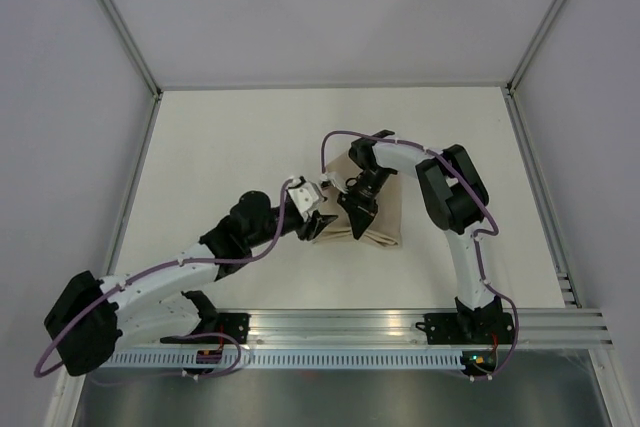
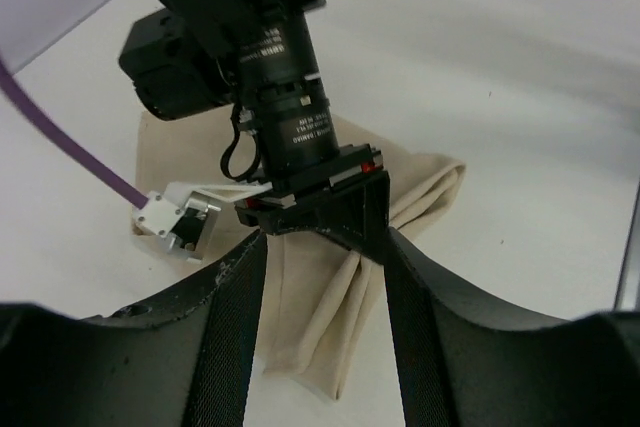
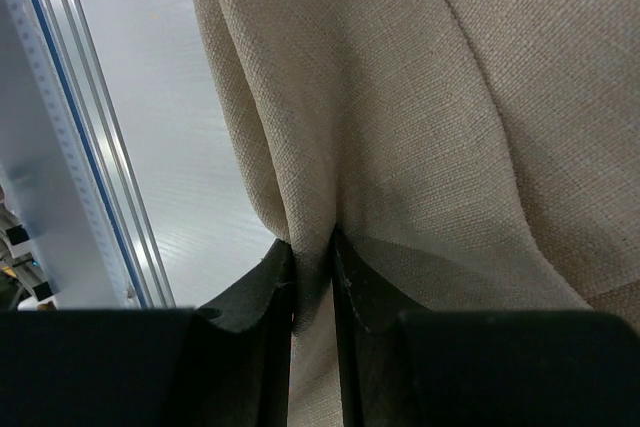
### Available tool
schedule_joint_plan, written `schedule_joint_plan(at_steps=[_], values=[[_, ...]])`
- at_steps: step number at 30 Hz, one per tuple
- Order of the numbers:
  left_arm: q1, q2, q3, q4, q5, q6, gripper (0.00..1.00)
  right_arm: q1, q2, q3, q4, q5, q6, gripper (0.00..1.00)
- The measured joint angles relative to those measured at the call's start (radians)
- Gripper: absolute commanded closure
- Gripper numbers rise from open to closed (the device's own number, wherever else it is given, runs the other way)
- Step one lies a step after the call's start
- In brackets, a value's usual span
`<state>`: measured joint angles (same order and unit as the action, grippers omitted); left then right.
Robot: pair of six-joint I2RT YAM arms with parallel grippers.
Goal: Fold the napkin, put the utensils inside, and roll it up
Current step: Roll the napkin with the utensil
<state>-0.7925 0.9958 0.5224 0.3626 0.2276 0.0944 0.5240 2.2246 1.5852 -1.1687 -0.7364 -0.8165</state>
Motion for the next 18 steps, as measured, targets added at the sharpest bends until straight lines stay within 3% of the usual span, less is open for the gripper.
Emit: schedule_joint_plan(at_steps=[5,18], values=[[-0.109,0.164,0.022,0.011,-0.038,0.142,0.44,-0.007,0.012,0.0,-0.031,-0.008,0.0,0.87],[-0.193,0.506,0.122,0.006,-0.093,0.319,0.41,-0.024,0.033,0.0,-0.078,-0.021,0.001,0.87]])
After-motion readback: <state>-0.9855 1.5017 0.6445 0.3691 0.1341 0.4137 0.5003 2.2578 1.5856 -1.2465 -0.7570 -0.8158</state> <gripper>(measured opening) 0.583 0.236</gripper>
